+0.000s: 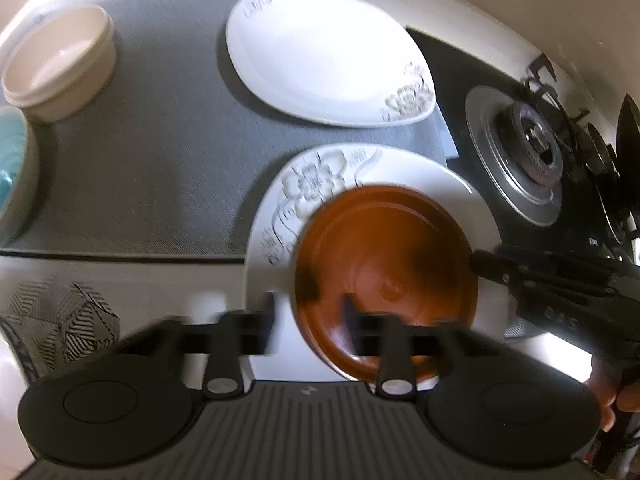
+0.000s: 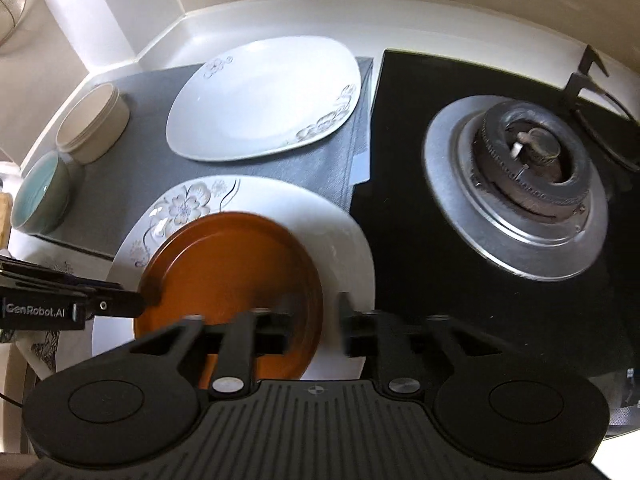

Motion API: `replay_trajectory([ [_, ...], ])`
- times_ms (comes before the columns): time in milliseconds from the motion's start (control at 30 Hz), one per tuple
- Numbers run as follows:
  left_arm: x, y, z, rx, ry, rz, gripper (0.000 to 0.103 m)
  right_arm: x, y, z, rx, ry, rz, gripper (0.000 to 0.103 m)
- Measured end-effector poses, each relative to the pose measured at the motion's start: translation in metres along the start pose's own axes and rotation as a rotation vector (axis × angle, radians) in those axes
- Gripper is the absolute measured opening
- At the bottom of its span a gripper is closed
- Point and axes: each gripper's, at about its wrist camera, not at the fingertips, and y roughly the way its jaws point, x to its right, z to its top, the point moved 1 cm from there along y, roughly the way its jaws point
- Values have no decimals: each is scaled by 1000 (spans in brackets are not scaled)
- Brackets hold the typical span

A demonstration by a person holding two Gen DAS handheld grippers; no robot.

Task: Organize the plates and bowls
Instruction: 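Lower the orange plate onto the white flower plate and open both grippers, then move both grippers toward the white square plate on the mat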

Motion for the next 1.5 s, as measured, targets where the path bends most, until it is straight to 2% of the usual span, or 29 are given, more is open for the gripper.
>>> replay_trajectory([
  [33,-1,-3,0,19,1,-13,65,1,-2,1,12,-1,-5,50],
  [100,-1,-7,1,47,2,-4,83,1,-6,2,32,-10,-12,53],
  [133,-1,-8,2,66,0,3,84,1,-9,2,40,-9,-18,55],
  [267,-7,-12,3,92,-11,18,85,7,-10,3,38,21,-29,59],
  [567,-17,1,0,32,-39,20,85,10,4,0,-19,59,-31,61],
  [667,-19,5,-2,14,-45,14,85,7,8,0,-30,65,-8,61],
  [733,-19,6,-4,7,-45,13,85,2,9,0,-31,53,-12,67],
  [933,-23,6,-6,8,-64,18,85,-4,14,3,-41,34,-29,71],
  [1100,-28,3,-8,17,-88,32,86,-16,20,6,-43,-17,-33,71],
  [1200,-30,1,-9,19,-93,60,91,-26,24,9,-38,-50,-17,71],
  [1500,-40,-6,-11,41,-110,133,92,-51,38,27,-27,-122,13,71],
])
